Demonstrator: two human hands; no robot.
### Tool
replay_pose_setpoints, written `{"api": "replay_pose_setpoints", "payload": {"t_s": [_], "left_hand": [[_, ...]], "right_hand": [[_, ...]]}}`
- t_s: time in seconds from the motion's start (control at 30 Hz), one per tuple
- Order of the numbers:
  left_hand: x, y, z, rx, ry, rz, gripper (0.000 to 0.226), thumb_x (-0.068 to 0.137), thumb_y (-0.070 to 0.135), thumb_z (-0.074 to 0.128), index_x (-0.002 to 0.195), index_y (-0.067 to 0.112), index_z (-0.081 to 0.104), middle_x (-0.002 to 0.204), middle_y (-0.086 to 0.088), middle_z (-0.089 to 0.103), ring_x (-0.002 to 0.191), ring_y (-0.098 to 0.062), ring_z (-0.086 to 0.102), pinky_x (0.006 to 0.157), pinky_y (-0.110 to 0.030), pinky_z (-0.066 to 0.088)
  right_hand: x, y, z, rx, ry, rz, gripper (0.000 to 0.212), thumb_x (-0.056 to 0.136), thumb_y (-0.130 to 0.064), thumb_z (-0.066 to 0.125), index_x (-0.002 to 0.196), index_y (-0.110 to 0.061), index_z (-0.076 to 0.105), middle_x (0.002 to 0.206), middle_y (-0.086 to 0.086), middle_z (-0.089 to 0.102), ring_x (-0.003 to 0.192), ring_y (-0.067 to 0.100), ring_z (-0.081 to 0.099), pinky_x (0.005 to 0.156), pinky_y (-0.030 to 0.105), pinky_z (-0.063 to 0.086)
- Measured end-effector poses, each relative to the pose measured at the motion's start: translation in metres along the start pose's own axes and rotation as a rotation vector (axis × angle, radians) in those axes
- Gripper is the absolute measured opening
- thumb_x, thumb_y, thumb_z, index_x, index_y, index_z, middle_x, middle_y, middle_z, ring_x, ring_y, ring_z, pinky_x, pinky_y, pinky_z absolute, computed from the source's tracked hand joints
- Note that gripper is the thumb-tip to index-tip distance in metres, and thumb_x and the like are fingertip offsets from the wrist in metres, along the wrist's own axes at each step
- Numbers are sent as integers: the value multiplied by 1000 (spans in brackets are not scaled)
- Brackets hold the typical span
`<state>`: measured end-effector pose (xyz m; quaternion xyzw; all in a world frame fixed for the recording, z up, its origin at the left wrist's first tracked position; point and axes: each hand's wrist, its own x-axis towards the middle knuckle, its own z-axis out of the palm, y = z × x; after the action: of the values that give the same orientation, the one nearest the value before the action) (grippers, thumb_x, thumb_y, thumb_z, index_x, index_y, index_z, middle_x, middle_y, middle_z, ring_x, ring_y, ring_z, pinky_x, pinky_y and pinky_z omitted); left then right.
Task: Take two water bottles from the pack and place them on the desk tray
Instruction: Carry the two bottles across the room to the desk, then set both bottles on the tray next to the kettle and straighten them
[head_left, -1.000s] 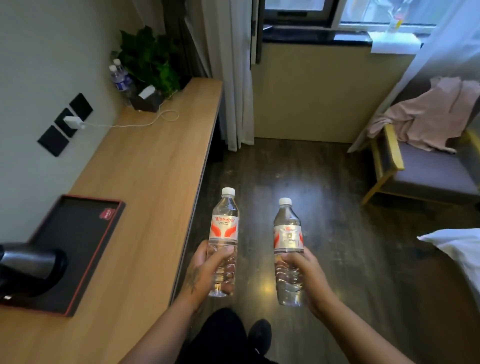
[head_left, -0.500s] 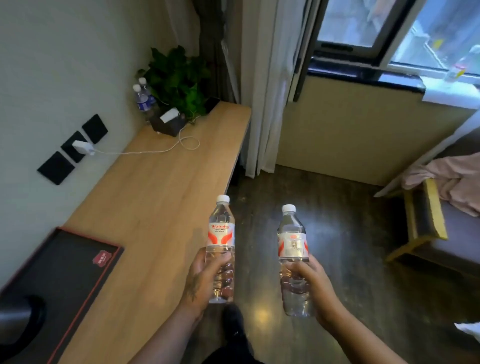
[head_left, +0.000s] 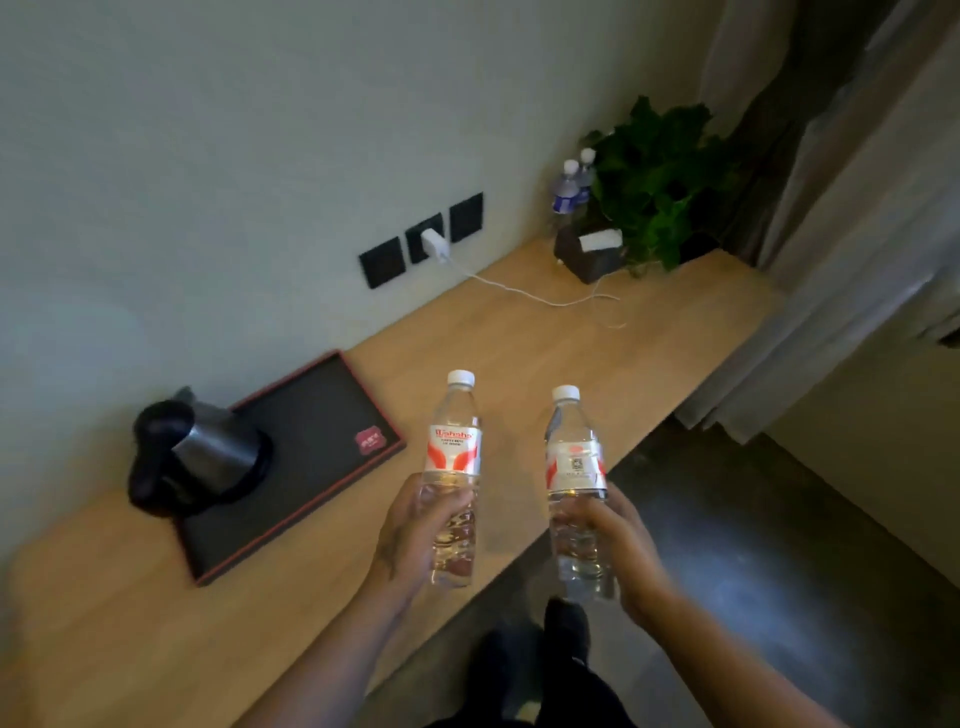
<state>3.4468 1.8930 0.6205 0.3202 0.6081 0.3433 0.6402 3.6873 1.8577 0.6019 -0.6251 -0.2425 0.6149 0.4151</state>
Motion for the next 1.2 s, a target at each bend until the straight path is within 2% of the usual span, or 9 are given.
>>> {"api": "replay_pose_setpoints", "payload": {"t_s": [0.2,0.3,0.4,0.47,0.6,0.73,0.9,1.07,1.2], "left_hand": [[-17,-4,-22,-170,314,4,56,70,41,80,121,19,71,88,-10,79,69,-25,75,66,-40,59],[-28,-10,-20,-242,457,3,68,60,49,83,118,18,71,86,-8,81,69,-25,78,62,-36,61],[-33,-16,-9,-278,564,-7,67,57,56,82,116,27,71,92,-4,85,76,-23,83,64,-36,63],[-35,-19,1,-310,608,-6,56,63,56,82,114,35,72,97,0,85,80,-20,84,61,-33,64],[-39,-22,15,-375,659,26,26,81,42,83,107,38,78,102,-2,86,87,-23,85,61,-26,65],[-36,-17,9,-379,690,16,47,73,51,82,116,34,74,104,0,86,88,-20,85,60,-24,64],[-10,-12,-22,-371,697,15,50,77,45,76,123,26,71,103,-5,85,88,-22,84,69,-32,64],[18,-2,-67,-346,615,8,55,73,48,79,122,25,71,101,-9,83,81,-19,82,63,-26,63],[44,7,-103,-318,553,7,54,75,48,79,125,30,71,109,-5,83,99,-28,81,79,-41,65]], "right_hand": [[52,-35,42,-193,-276,33,45,85,-16,80,127,-9,65,111,28,76,90,39,77,77,47,60],[70,-49,59,-257,-410,42,59,72,-20,77,125,2,65,94,22,73,78,32,71,74,44,56],[89,-53,67,-294,-520,73,63,71,-23,78,127,3,64,99,22,72,82,33,69,78,46,53],[99,-53,71,-316,-574,87,65,69,-26,79,128,-1,65,104,23,74,85,34,70,80,47,53],[115,-52,78,-360,-627,106,61,70,-29,80,127,-11,67,106,19,77,87,34,72,82,48,57],[125,-54,90,-360,-640,138,66,65,-34,81,125,-8,67,98,17,75,81,33,70,79,48,55],[145,-52,117,-344,-654,182,57,76,-27,78,128,-7,65,103,22,73,86,35,68,84,51,54],[161,-52,156,-299,-629,220,45,72,-12,80,113,1,68,86,24,69,62,29,65,58,35,55],[178,-58,189,-402,-619,49,45,71,-22,83,115,-17,76,99,11,83,87,29,78,79,42,60]]}}
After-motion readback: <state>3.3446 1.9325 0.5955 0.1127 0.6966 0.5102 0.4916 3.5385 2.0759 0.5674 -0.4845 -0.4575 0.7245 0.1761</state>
